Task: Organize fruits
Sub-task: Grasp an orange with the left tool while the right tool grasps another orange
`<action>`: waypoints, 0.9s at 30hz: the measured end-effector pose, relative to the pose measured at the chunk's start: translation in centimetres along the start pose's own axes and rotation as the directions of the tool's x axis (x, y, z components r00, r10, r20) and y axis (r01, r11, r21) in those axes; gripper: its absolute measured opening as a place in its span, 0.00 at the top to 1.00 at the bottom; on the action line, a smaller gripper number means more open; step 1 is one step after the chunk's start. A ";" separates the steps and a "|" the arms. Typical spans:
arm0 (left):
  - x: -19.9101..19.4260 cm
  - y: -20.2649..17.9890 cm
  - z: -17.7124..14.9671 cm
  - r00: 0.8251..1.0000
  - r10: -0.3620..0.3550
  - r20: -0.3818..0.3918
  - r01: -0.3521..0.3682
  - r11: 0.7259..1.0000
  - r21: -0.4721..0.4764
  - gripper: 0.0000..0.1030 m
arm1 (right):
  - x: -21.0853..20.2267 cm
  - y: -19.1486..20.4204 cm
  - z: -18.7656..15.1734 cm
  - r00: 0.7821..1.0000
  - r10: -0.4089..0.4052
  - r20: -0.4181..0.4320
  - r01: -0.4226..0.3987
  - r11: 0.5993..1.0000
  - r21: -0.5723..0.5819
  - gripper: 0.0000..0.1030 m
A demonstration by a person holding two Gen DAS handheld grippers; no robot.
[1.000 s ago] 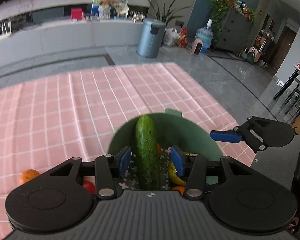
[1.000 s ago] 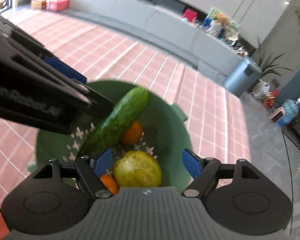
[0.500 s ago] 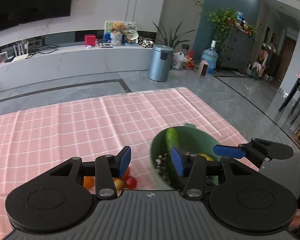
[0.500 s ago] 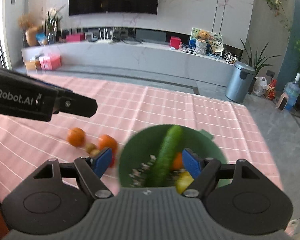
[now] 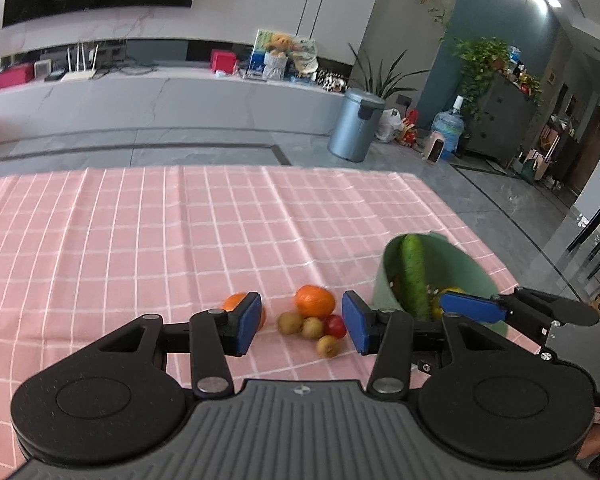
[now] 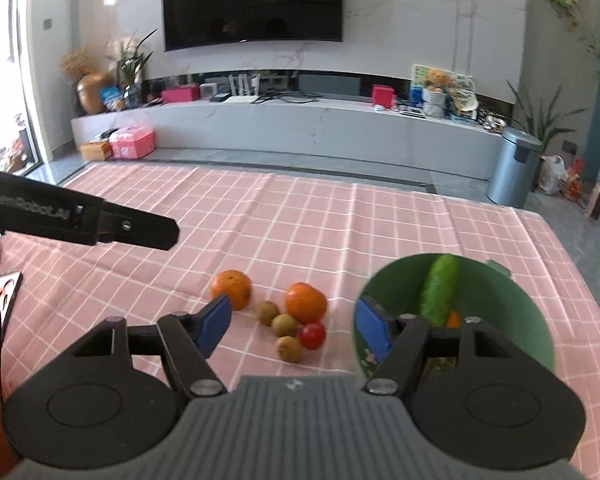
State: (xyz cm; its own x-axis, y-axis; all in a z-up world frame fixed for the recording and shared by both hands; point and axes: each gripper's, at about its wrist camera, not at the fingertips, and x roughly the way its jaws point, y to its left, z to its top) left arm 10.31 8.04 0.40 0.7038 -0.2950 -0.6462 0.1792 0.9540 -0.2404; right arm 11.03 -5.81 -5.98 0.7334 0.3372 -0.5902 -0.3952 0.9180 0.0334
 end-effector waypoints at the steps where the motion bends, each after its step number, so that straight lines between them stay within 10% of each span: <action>1: 0.2 0.2 -0.3 1.000 -0.002 -0.006 0.002 1.000 -0.001 0.47 | 0.4 0.2 0.0 1.000 0.008 -0.007 -0.008 1.000 -0.015 0.43; 27: 10.1 4.5 -1.9 0.983 0.073 -0.165 -0.087 0.993 -0.079 0.47 | 14.5 -0.6 3.5 0.944 0.036 -0.329 -0.146 0.936 -0.319 0.64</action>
State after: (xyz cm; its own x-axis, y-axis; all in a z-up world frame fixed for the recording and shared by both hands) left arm 16.90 9.27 -8.54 0.5916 -0.2291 -0.7730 0.0624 0.9689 -0.2394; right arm 23.87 -0.72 -11.73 0.4965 0.2824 -0.8208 -0.6538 0.7437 -0.1396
